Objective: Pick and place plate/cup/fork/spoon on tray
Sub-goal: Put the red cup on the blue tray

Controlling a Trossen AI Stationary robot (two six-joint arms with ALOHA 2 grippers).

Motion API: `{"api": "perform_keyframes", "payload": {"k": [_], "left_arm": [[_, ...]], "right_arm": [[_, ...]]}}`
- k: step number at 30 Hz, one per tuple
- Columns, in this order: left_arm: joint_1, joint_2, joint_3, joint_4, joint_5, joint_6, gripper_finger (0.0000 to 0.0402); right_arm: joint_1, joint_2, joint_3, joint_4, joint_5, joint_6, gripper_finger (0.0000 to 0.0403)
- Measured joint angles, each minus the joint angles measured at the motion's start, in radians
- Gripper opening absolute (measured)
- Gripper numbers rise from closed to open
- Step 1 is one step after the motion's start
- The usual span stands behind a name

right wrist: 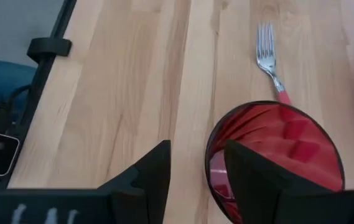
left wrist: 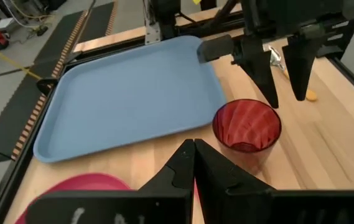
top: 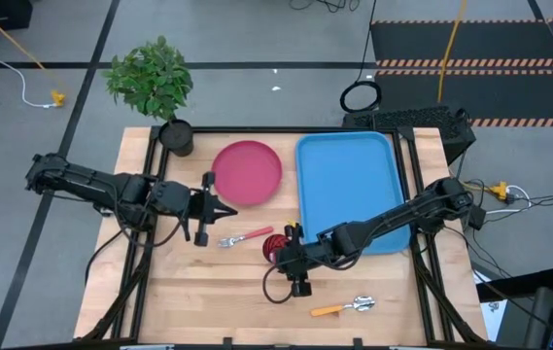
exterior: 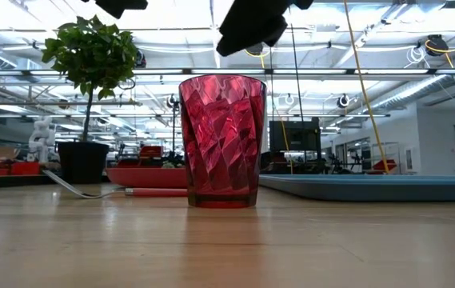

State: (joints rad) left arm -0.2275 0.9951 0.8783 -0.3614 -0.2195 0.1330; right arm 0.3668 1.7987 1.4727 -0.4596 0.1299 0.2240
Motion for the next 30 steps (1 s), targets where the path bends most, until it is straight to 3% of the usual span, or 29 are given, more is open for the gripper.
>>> {"api": "perform_keyframes", "payload": {"k": [18,26,30], "left_arm": [[0.027,0.0,0.0,0.084,0.0,0.0,0.001],[0.015,0.0,0.0,0.129,0.001,-0.004,0.001],[0.005,0.0,0.0,0.128,0.001,0.009,0.001]], "right_arm": [[-0.029,0.06,0.0,-0.037,-0.001,-0.07,0.0141],[-0.036,0.115,-0.001,-0.045,-0.011,-0.112,0.0116],[-0.045,0.115,-0.001,-0.039,-0.035,-0.116,0.0085]]}}
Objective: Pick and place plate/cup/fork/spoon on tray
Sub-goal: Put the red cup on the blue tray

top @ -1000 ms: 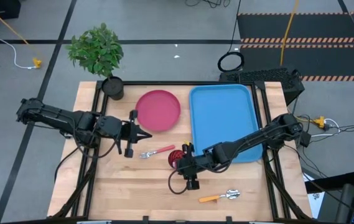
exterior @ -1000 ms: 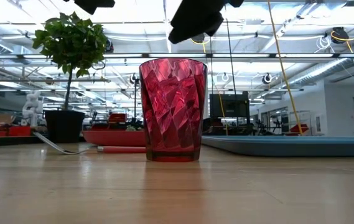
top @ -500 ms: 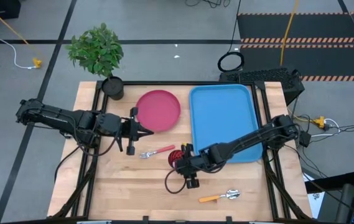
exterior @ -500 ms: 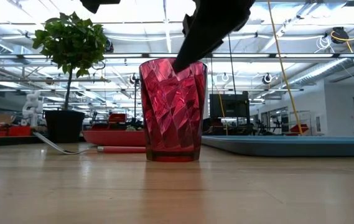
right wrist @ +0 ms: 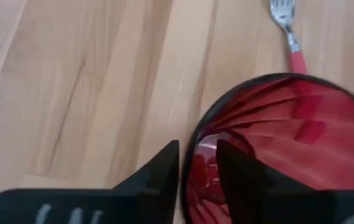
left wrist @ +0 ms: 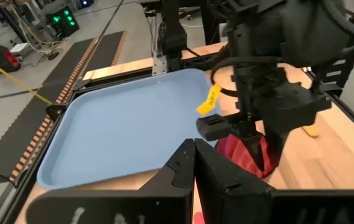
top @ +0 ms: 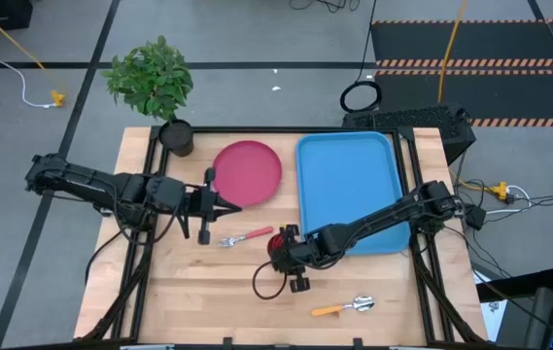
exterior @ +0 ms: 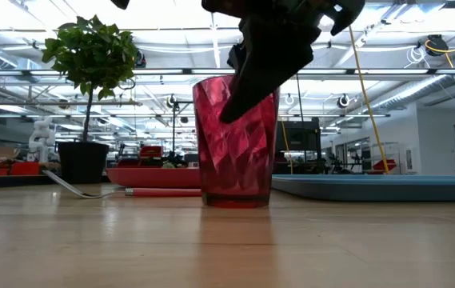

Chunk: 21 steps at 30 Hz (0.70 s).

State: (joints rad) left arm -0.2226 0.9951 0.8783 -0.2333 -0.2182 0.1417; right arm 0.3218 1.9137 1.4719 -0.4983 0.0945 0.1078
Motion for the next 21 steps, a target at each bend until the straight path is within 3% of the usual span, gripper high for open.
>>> {"api": "perform_keyframes", "payload": {"k": [6,21], "left_arm": [[-0.002,0.0,0.0,0.0,0.0,0.007,0.001],[-0.002,0.0,0.0,-0.002,0.0,0.018,0.001]], "right_arm": [[-0.002,-0.002,0.0,-0.018,-0.02,-0.005,0.0011],[-0.006,-0.046,-0.001,-0.034,-0.017,0.012,0.0004]]}}
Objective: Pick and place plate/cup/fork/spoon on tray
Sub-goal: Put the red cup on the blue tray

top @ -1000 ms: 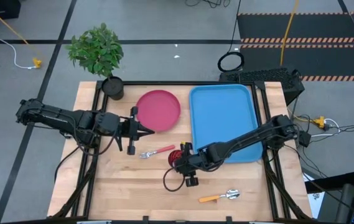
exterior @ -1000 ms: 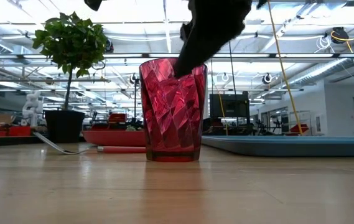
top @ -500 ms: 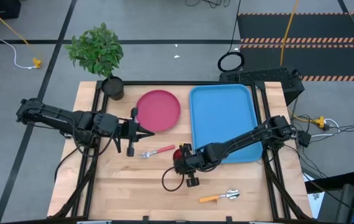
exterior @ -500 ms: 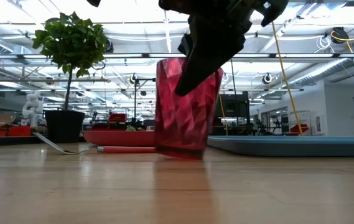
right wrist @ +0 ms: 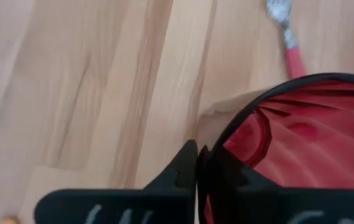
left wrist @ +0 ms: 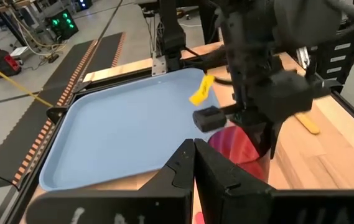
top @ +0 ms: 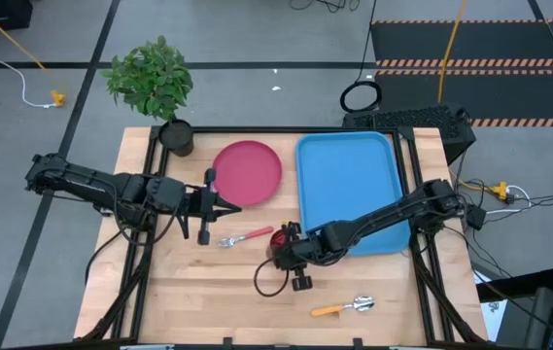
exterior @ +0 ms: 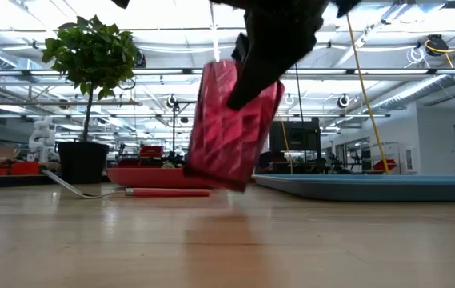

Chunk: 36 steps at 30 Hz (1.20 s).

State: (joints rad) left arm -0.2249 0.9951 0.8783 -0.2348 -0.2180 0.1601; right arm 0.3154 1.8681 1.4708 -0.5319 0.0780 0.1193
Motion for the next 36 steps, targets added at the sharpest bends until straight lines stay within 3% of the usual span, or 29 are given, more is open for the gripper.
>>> {"api": "perform_keyframes", "payload": {"k": [12,18,27,36], "left_arm": [[0.001,0.0,0.0,0.001,0.0,0.025,0.001],[0.001,0.0,0.0,0.002,0.0,0.027,0.001],[0.001,0.0,0.0,0.001,0.0,0.018,0.001],[0.001,0.0,0.0,0.0,-0.001,0.051,0.001]], "right_arm": [[-0.012,-0.218,0.0,-0.204,0.156,0.037,0.0004],[-0.088,-0.327,0.0,-0.332,0.161,0.037,0.0004],[-0.316,-0.441,0.001,-0.499,0.157,0.003,0.0004],[-0.58,-0.453,0.001,-0.577,0.153,-0.132,0.0004]]}}
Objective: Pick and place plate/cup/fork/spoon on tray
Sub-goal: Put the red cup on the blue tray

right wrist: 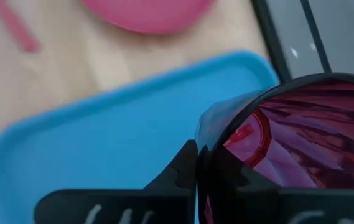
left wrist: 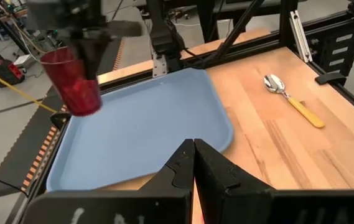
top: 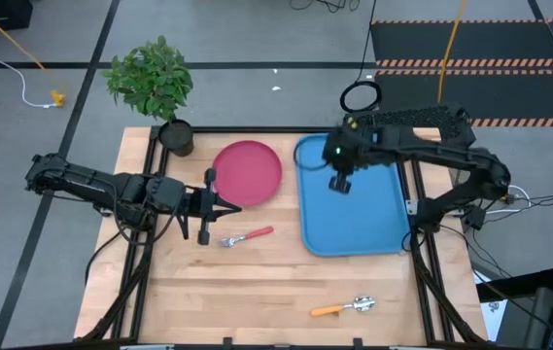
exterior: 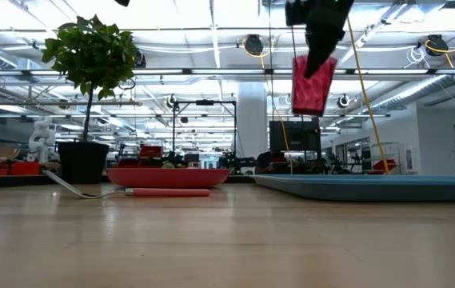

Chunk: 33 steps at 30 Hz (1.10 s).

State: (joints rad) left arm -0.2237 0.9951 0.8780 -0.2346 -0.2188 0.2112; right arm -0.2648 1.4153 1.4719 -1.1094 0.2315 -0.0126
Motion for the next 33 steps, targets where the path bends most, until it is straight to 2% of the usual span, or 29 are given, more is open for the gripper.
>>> {"api": "perform_keyframes", "payload": {"k": [8,14,23,33], "left_arm": [[0.001,0.0,0.0,-0.001,0.0,0.02,0.001],[0.001,0.0,0.0,-0.001,-0.001,0.068,0.001],[0.029,0.0,0.0,0.017,-0.001,0.199,0.001],[0.051,0.0,0.0,0.014,-0.001,0.179,0.001]], "right_arm": [[-0.207,0.0,0.0,-0.048,0.0,-0.022,0.0004],[-0.298,0.0,0.0,-0.046,0.0,0.002,0.0004],[-0.318,0.001,0.0,-0.08,-0.002,0.102,0.0004],[-0.318,0.001,0.0,-0.088,-0.002,0.226,0.0004]]}}
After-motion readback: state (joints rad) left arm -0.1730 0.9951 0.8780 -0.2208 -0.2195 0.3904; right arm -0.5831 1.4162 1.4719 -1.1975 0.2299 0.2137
